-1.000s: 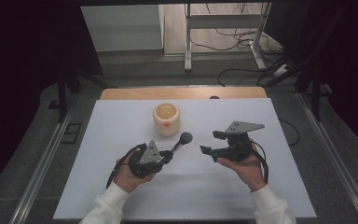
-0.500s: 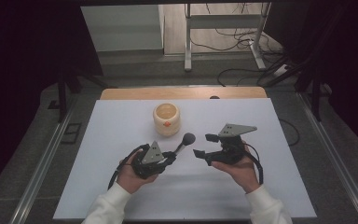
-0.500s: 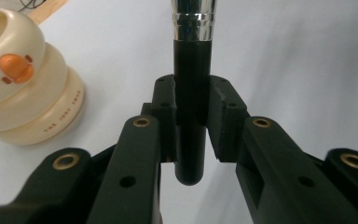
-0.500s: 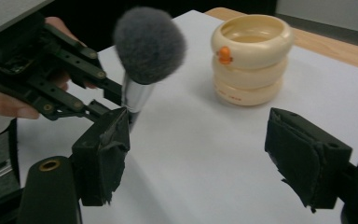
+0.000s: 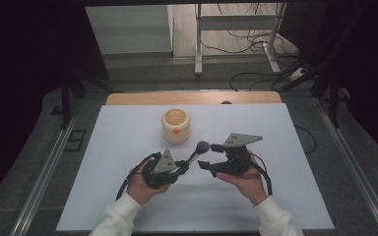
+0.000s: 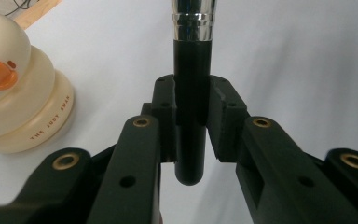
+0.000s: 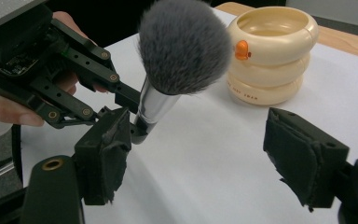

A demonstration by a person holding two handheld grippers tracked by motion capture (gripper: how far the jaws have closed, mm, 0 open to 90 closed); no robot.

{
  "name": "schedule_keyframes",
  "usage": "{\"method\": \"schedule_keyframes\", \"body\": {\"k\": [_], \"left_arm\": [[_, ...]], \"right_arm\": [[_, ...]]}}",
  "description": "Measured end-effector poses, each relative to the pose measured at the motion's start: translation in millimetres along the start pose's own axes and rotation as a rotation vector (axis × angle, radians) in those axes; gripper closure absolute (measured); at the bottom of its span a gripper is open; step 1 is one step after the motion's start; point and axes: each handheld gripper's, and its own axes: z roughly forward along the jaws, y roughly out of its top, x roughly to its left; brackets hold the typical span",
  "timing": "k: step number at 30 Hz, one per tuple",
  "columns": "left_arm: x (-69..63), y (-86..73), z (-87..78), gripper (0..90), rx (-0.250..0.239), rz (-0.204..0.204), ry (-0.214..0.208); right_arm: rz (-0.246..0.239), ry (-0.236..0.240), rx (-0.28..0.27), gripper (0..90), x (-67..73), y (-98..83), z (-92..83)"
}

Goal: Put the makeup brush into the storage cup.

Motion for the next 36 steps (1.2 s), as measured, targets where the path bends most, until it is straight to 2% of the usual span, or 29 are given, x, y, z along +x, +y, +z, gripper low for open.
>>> {"method": "schedule_keyframes", "body": {"k": [7,25,30,36], "left_arm": [[-1.8,2.1,2.5,74.6,-0.021,-0.023,-0.024],[-8.8,7.3,7.8,74.6,-0.037,-0.022,-0.04],[-11.9,9.6,8.0,74.6,-0.056,-0.019,-0.04],[-14.8,11.9,9.4,74.5,-0.068,-0.019,-0.039]], "right_arm": [[-0.015,0.001,-0.02,28.3,3.5,0.4,1.3],[-0.006,0.008,-0.064,35.0,8.4,-2.9,7.1],[0.013,0.025,-0.078,42.4,7.2,-5.9,9.7],[0.045,0.076,-0.115,61.3,5.8,-8.3,9.5]]}}
